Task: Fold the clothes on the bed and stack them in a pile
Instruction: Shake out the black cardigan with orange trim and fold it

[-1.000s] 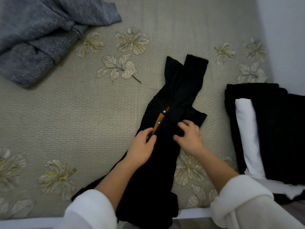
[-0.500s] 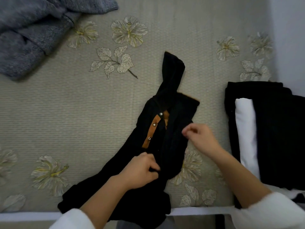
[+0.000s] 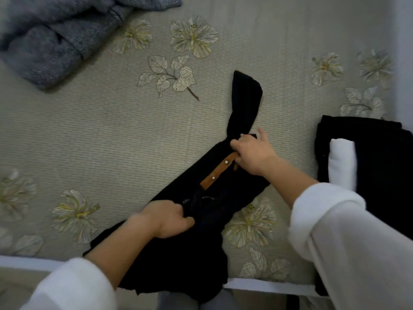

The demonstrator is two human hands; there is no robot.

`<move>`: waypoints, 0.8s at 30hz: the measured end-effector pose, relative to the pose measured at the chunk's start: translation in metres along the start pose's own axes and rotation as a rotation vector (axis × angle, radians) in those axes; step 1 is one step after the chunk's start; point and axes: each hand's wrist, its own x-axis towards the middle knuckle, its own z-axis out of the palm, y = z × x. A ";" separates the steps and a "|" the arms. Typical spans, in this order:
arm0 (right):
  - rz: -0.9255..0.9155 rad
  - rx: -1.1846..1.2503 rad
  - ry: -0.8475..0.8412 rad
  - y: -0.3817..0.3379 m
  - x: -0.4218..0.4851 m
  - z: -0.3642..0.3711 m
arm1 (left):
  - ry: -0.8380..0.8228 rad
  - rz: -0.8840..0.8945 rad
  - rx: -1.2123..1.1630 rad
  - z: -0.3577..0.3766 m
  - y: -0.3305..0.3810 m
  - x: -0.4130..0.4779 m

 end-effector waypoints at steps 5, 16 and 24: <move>0.428 0.668 0.068 0.034 -0.025 -0.036 | 0.113 -0.375 0.271 -0.057 -0.079 -0.031; 0.475 1.265 -0.066 -0.006 -0.079 -0.031 | 0.747 -0.164 -0.726 -0.026 -0.011 -0.013; 0.241 1.286 -0.093 -0.020 -0.125 -0.042 | 0.654 -0.297 -1.289 -0.015 0.016 0.015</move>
